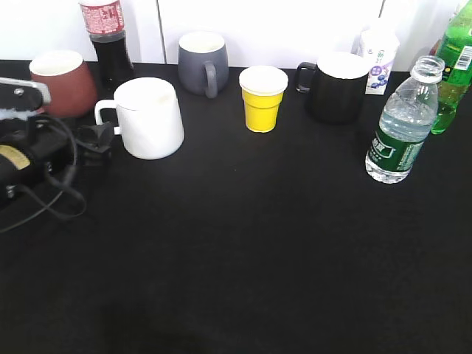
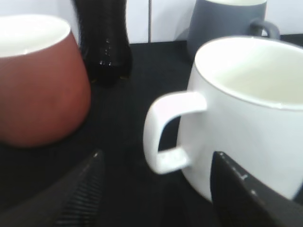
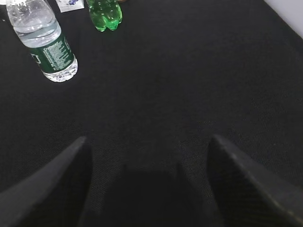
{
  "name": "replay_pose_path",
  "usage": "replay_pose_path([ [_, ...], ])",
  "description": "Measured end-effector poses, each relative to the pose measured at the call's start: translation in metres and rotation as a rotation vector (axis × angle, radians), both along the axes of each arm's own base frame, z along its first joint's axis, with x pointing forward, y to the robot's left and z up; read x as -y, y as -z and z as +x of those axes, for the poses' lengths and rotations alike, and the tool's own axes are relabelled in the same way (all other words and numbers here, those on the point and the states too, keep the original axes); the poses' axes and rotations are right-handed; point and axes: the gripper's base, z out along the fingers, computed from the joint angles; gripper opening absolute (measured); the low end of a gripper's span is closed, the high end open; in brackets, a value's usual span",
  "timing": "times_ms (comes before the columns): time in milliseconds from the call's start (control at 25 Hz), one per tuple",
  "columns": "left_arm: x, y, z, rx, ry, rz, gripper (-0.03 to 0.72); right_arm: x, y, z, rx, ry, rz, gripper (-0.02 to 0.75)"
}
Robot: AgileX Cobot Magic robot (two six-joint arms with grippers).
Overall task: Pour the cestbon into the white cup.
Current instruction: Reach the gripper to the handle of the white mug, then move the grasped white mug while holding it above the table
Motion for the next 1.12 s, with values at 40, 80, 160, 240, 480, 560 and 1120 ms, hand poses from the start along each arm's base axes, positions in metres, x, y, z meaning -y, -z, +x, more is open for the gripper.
replay_pose_path([
  [40, 0.001, 0.003, 0.004, -0.002, 0.000, 0.001, 0.524, 0.000, 0.000, 0.000, 0.000, 0.000, 0.000, 0.575],
  [80, 0.003, 0.004, 0.010, -0.001, 0.000, 0.000, 0.524, 0.000, 0.000, 0.000, 0.000, 0.000, 0.000, 0.575],
  [160, 0.004, 0.006, 0.018, 0.003, -0.008, -0.002, 0.522, 0.000, 0.000, 0.000, 0.000, 0.000, 0.000, 0.575],
  [240, 0.003, 0.003, 0.026, 0.024, -0.009, 0.024, 0.501, 0.000, 0.000, 0.000, 0.000, 0.000, 0.000, 0.575],
  [480, 0.003, 0.017, 0.058, 0.056, 0.002, 0.052, 0.461, 0.000, 0.000, 0.000, 0.000, 0.000, 0.000, 0.575],
  [560, 0.012, 0.025, 0.078, 0.125, 0.042, 0.051, 0.354, 0.000, 0.000, 0.000, 0.000, 0.000, 0.000, 0.575],
  [1120, 0.040, -0.067, 0.020, 0.275, 0.505, -0.095, 0.065, 0.000, 0.000, 0.000, 0.000, 0.000, 0.000, 0.575],
])
